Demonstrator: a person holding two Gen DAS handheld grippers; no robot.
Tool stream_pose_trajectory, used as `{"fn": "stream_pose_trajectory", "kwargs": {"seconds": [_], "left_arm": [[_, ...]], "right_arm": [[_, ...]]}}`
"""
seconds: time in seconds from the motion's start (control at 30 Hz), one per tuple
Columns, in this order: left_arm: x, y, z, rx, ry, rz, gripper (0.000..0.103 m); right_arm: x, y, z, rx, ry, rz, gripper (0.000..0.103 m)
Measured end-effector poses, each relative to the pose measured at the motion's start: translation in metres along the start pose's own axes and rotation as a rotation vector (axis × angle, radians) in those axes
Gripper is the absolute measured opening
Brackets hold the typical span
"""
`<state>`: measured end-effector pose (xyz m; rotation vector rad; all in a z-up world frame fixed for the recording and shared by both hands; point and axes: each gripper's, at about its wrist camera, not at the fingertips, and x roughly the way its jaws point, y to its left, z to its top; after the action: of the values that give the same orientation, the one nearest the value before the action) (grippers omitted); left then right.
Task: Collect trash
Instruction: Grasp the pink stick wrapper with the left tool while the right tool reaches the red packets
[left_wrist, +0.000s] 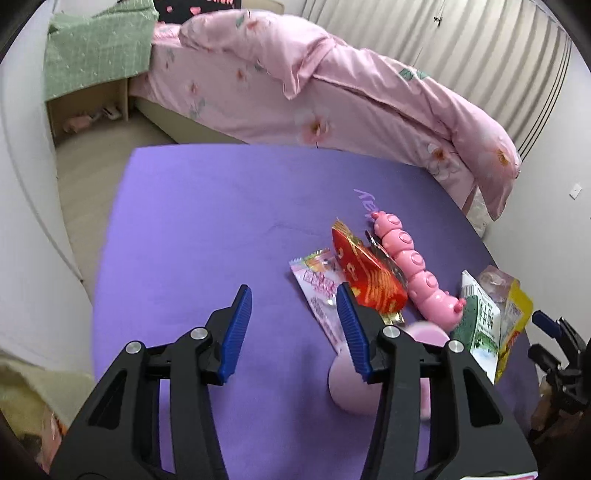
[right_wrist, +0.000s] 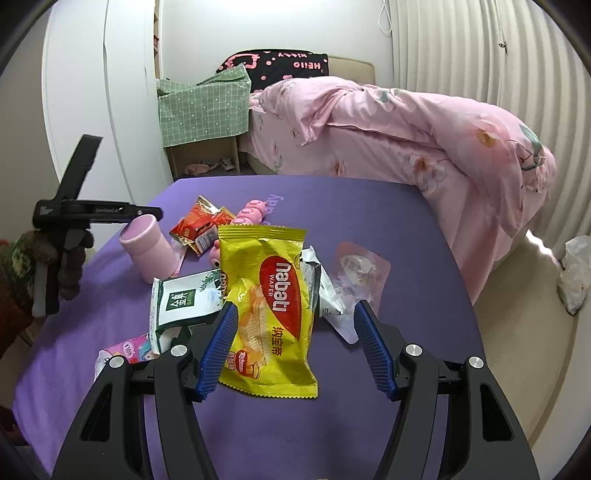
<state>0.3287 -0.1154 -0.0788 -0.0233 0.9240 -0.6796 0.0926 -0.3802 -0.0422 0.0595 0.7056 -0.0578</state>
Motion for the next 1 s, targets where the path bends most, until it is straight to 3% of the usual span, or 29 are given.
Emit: {"fn": "stream_pose_trajectory", "kwargs": {"seconds": [0.17,0.33,0.47,0.6,0.77,0.87,1.0], "left_arm": [[-0.006,0.001,0.000,0.000,-0.039,0.005,0.044],[-0.013,0.011,-0.005,-0.003,-0.048,0.051,0.044],[-0.006,0.023,-0.003,0.003,-0.009,0.041,0.044],[-0.002,0.029,0.003,0.026,0.007,0.030,0.044],[-0.007,0.044,0.007,-0.009,0.017,0.015,0.040],[-0.008,0.047,0.005,-0.003,0.030,-0.003,0.040],[-0.004,0.043,0.006,-0.006,0.042,-0.040,0.040]], "right_arm": [[0.002,0.004,0.013,-0.016,-0.017,0.026,0.058],[0.009,0.022,0.070,-0.059,-0.045,0.105,0.056],[0.048,0.048,0.111,-0.078,-0.003,0.179,0.056],[0.117,0.071,0.124,-0.048,0.144,0.252,0.042],[0.172,0.088,0.121,-0.027,0.272,0.251,0.042],[0.183,0.095,0.116,-0.028,0.318,0.296,0.042],[0.176,0.096,0.116,-0.030,0.314,0.351,0.012]]}}
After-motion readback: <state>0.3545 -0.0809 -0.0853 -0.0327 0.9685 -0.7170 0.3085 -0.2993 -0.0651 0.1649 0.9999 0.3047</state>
